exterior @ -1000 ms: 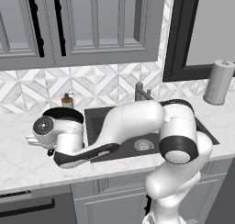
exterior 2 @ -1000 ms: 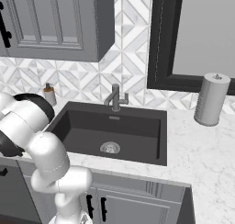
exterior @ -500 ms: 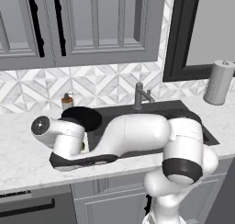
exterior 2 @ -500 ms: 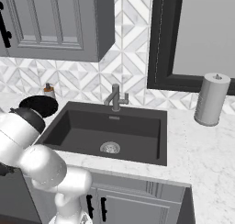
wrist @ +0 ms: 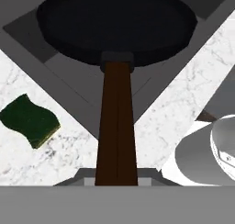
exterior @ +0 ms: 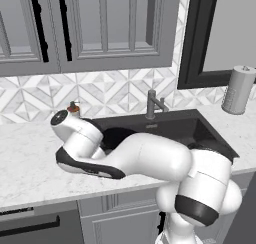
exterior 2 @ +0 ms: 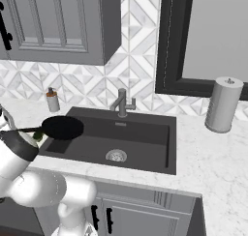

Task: Pick the pan and sponge and place them into the sink. Then turn on the water.

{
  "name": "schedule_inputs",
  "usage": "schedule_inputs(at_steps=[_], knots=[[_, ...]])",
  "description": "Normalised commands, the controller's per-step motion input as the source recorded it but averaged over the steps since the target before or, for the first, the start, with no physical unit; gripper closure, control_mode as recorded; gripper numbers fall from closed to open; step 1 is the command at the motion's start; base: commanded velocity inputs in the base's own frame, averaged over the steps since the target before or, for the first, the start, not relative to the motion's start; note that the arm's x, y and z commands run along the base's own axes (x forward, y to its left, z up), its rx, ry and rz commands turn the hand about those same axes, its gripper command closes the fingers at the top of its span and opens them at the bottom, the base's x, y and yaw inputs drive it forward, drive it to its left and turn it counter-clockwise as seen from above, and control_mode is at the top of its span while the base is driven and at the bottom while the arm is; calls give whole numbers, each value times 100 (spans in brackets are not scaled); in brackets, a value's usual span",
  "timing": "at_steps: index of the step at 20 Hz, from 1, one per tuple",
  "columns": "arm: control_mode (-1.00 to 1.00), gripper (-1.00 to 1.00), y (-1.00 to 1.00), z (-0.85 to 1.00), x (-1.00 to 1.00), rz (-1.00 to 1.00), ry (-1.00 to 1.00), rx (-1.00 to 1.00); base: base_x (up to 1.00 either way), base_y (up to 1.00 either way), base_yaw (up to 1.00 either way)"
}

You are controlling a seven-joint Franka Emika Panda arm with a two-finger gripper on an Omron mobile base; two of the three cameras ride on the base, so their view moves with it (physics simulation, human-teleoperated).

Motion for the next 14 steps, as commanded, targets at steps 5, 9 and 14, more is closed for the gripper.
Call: schedule_inputs(at_steps=[5, 9, 14], knots=[[-100, 100, -77, -1, 1, -30, 19, 0, 0, 0, 0], [-100, 100, -63, -8, 12, -27, 17, 0, 0, 0, 0], [-100, 100, -57, -12, 21, -23, 8, 0, 0, 0, 0]])
